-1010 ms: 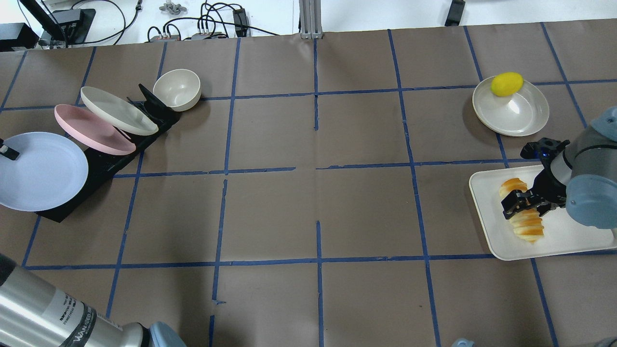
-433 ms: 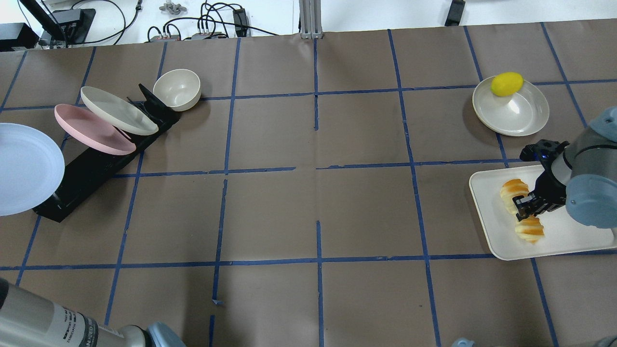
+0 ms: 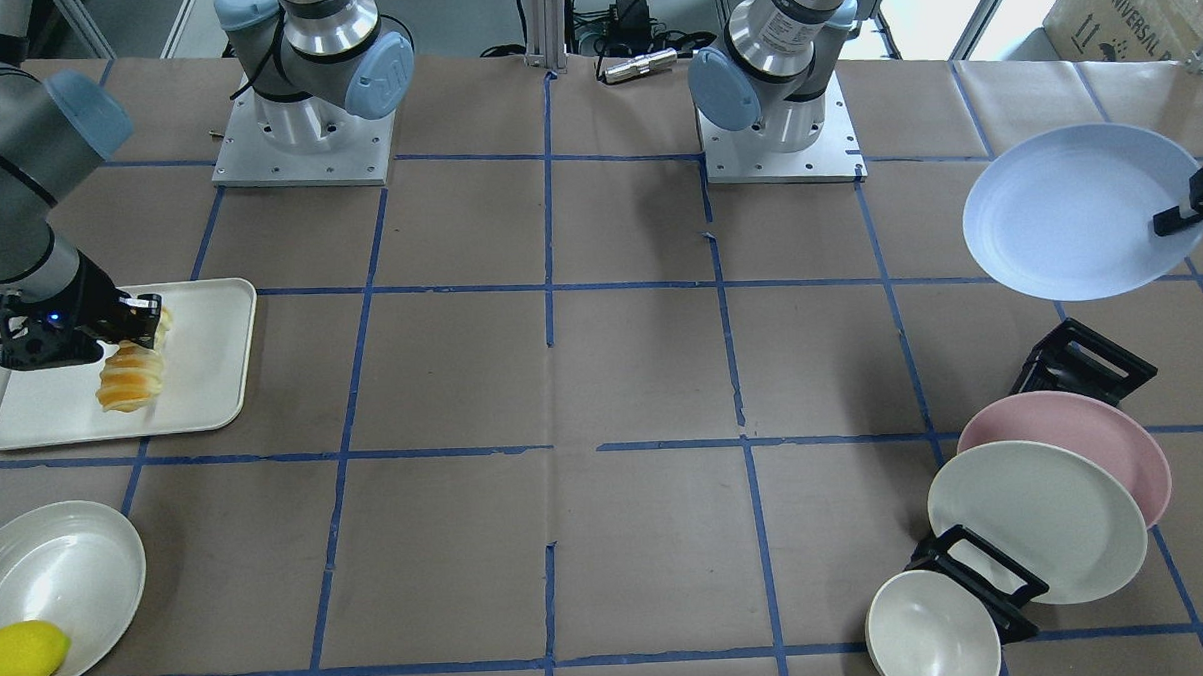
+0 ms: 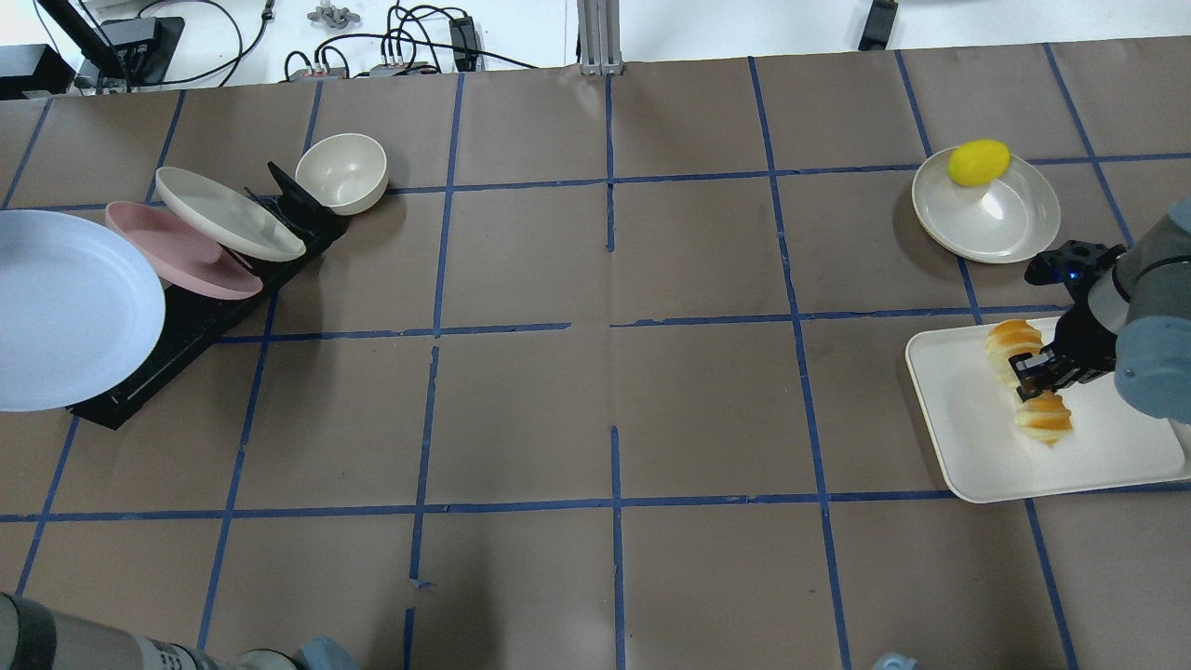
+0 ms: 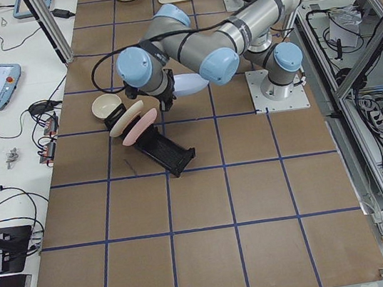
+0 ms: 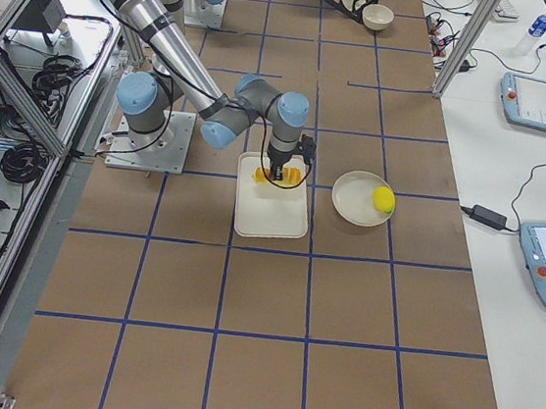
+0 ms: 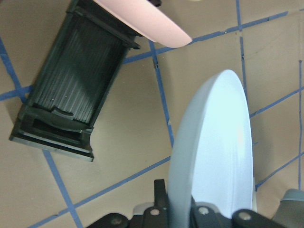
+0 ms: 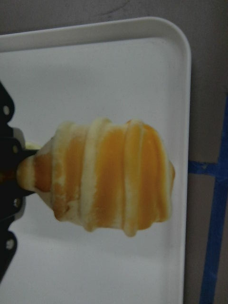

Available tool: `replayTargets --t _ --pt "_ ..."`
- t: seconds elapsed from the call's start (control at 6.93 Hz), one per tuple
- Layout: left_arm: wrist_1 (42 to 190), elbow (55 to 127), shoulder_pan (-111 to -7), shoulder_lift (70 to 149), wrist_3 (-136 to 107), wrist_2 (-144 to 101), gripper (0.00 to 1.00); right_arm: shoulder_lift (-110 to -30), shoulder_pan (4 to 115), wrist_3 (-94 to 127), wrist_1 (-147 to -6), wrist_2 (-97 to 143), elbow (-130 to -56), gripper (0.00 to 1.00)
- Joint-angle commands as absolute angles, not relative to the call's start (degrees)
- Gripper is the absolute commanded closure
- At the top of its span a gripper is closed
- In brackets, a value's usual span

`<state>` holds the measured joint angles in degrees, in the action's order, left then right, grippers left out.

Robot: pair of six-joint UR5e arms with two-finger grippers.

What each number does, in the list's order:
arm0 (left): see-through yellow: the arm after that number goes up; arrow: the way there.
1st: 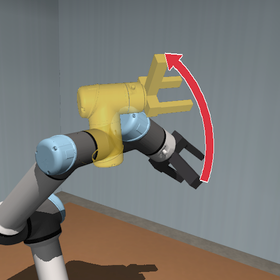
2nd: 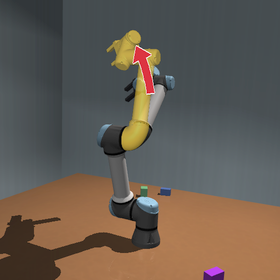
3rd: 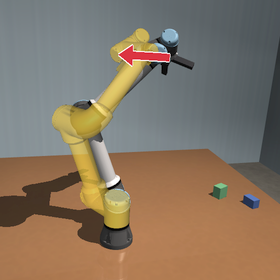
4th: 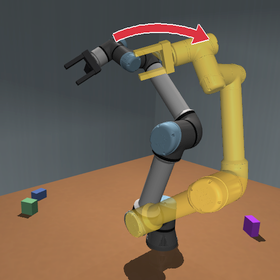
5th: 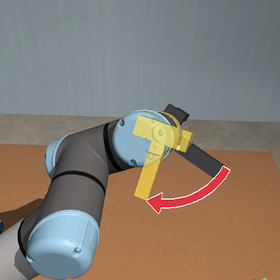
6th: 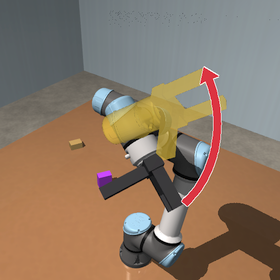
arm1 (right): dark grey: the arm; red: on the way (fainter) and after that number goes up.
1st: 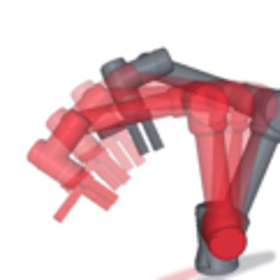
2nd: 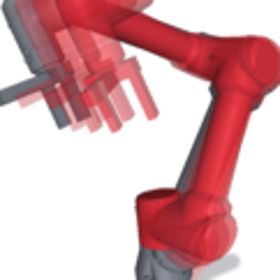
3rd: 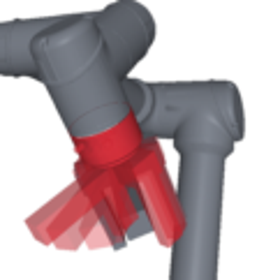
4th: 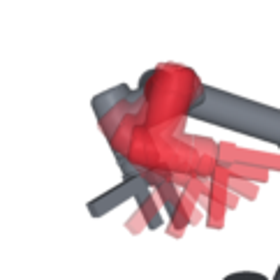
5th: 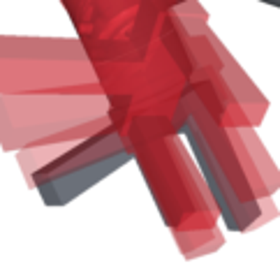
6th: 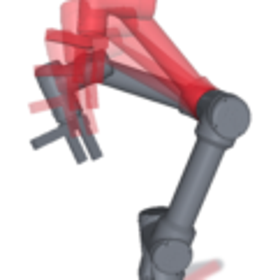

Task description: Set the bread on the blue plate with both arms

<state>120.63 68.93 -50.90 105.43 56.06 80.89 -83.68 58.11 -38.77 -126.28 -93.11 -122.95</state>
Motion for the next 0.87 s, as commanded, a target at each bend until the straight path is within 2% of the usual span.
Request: replayTargets --t 0.0,0.29,0.58,0.72 --pt "119.63 74.07 -64.01 99.69 43.14 77.28 0.87 -88.14 58.44 -37.98 -116.16 -92.64 -114.48 0.91" --pt "112.19 80.38 -73.52 99.48 36.84 75.15 0.87 -90.43 59.32 -33.51 -107.53 -92.55 -106.39 0.91" --pt "96.93 91.61 -82.66 99.66 25.04 69.9 0.87 -91.23 64.65 -25.27 -100.05 -92.81 -99.09 0.9" --pt "88.59 94.71 -87.14 100.28 18.52 67.61 0.87 -90.97 68.78 -19.4 -96.37 -93.25 -95.66 0.89"
